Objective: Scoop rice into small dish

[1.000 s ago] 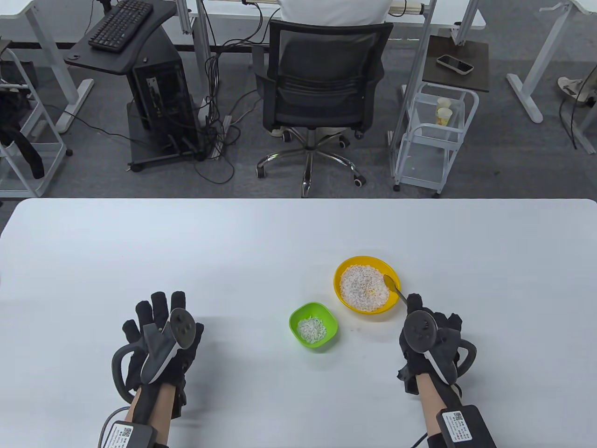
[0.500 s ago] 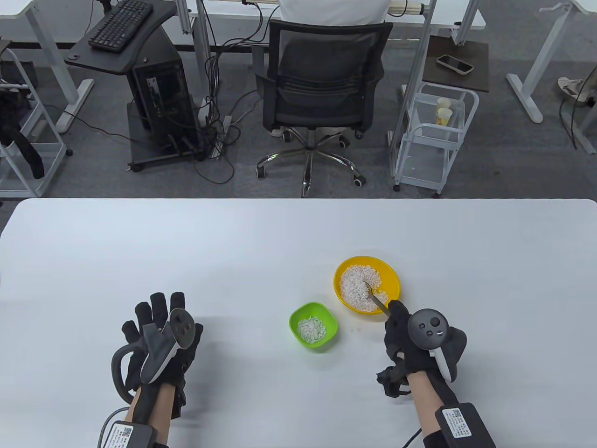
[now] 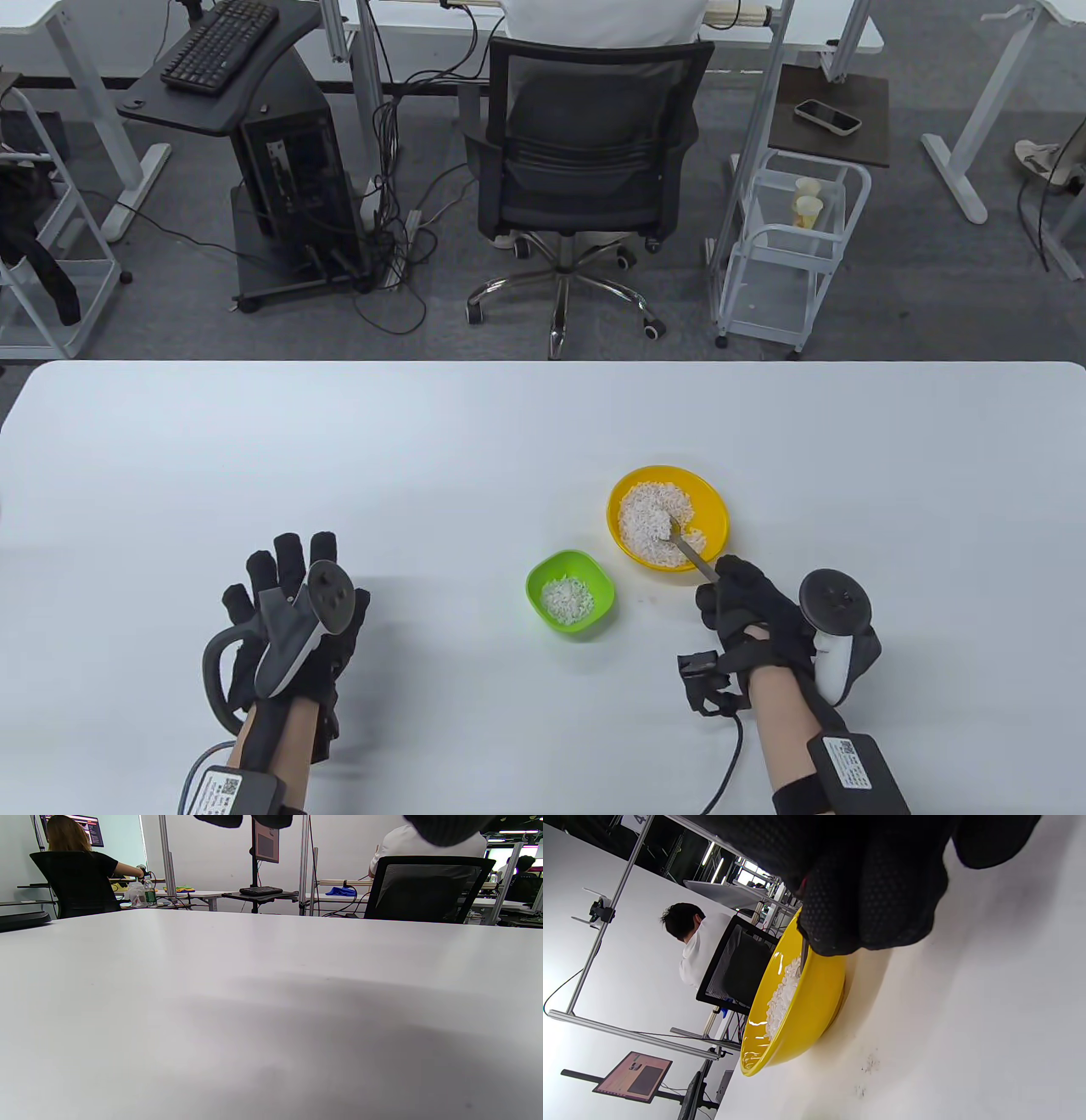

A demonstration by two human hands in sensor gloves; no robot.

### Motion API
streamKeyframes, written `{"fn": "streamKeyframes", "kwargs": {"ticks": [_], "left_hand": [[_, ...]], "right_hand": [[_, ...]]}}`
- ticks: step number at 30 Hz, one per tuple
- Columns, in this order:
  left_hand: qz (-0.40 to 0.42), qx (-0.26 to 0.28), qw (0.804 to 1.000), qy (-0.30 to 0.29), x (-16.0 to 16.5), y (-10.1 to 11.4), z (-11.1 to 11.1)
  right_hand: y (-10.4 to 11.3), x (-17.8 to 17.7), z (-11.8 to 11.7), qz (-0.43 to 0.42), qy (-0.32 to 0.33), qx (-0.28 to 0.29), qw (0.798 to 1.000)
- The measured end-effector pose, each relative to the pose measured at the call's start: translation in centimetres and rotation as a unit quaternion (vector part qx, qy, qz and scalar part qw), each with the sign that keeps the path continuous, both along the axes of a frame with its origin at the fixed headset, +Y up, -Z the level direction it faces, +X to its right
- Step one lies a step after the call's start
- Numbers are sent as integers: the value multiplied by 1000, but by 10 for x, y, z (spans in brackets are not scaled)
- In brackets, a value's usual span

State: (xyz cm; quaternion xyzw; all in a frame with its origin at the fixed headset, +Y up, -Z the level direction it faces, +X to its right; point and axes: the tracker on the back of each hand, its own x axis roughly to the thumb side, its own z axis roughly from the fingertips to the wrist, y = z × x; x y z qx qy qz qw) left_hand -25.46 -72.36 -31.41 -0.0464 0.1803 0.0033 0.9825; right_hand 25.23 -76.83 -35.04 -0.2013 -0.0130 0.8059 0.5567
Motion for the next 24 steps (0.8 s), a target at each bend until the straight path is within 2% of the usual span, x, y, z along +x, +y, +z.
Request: {"fn": "streamKeyframes", "kwargs": {"ticks": [16,24], "left_hand": [[2,-1,1000,-3,-1,0,-1],[3,-4,1000,-1,-1,1,-1]], "right_hand": [[12,14,8,-40,-15,22,999],[23,9,12,-34,21,38,998]]}}
